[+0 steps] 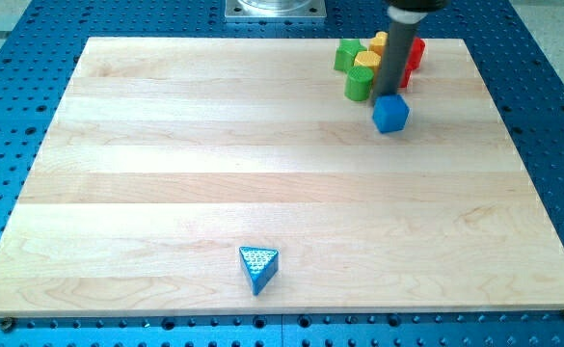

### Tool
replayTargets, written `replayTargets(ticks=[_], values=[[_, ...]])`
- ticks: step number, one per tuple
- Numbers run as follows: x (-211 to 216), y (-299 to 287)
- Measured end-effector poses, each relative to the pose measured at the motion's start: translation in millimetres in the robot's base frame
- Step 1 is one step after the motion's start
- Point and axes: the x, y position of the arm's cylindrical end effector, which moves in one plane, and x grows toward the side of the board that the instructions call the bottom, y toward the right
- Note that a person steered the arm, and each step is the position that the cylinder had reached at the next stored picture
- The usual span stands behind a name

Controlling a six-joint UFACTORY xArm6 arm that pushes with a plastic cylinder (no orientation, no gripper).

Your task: Move the green blocks from the group blocks

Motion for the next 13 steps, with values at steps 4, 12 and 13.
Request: replayTargets(ticks=[4, 12, 13], values=[[-108.5, 139.6], [-96.9, -56.6], [-96.9, -27.3]])
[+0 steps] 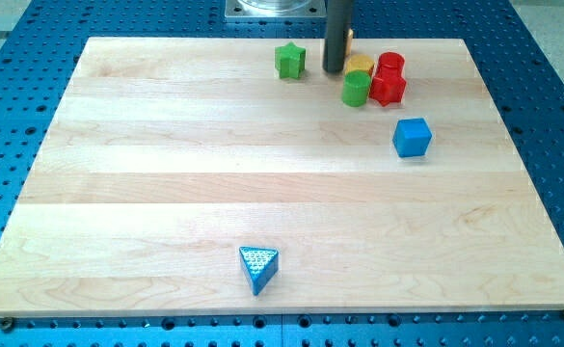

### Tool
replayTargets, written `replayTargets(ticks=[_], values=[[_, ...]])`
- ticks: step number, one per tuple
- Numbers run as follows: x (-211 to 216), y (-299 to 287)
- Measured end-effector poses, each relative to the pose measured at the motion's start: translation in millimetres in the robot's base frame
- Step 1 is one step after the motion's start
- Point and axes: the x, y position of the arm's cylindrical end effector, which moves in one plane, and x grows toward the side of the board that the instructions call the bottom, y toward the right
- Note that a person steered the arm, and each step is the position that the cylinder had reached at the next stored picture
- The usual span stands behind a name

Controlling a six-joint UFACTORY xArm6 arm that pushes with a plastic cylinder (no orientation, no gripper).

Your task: Move the green blocks from the group blocks

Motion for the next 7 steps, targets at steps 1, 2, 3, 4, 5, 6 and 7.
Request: replayTargets(ticks=[1, 2, 3, 4, 5, 6, 7], values=[[-0.9, 29.4], [-0.9, 56.3], [-5.2, 81.2], [-7.7, 96.9], [35.3, 89.1], [74.9, 27.6], [92.0, -24.6]])
